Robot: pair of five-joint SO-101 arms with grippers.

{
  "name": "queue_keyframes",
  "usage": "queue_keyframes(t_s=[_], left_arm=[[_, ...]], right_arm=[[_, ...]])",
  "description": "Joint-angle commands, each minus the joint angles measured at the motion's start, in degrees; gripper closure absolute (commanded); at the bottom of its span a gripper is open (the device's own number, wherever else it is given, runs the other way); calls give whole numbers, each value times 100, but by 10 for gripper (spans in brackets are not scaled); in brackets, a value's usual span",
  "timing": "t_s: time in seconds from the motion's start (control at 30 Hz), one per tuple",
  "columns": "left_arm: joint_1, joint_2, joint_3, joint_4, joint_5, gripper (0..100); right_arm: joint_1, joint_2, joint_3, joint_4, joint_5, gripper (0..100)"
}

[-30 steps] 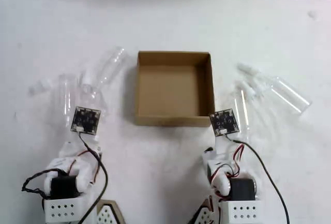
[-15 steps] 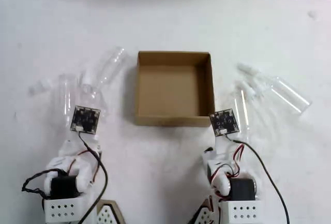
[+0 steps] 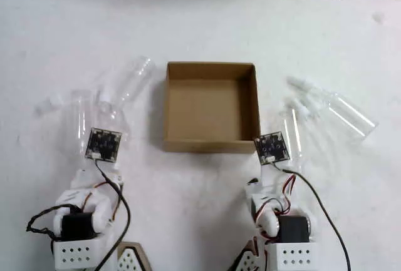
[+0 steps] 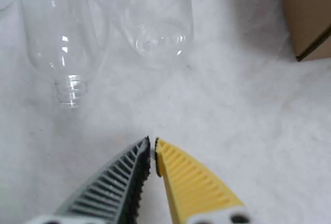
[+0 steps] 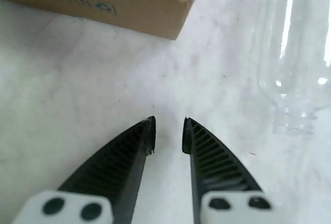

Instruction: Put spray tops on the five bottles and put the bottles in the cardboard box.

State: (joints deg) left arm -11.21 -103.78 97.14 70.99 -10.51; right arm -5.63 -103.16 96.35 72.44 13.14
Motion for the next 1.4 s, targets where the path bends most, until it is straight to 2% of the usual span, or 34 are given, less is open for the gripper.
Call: queue_keyframes(t_s=[0.0,0.4,0.7,0.93,1.1,1.37], left_arm=[[13,-57,-26,-114,70,977],[13,-57,-26,44,70,977],[13,-57,-26,44,70,977],[13,-57,-26,44,70,977],[13,-57,-26,44,70,977],[13,-57,-26,44,70,977]], right_arm=[[-48,4,53,22,53,925],[-48,-4,53,-22,53,925],[-48,-4,53,-1807,53,924],[-48,-4,53,-1938,97,921],[-48,-4,53,-2448,97,921],[-4,4,53,-2440,97,921]])
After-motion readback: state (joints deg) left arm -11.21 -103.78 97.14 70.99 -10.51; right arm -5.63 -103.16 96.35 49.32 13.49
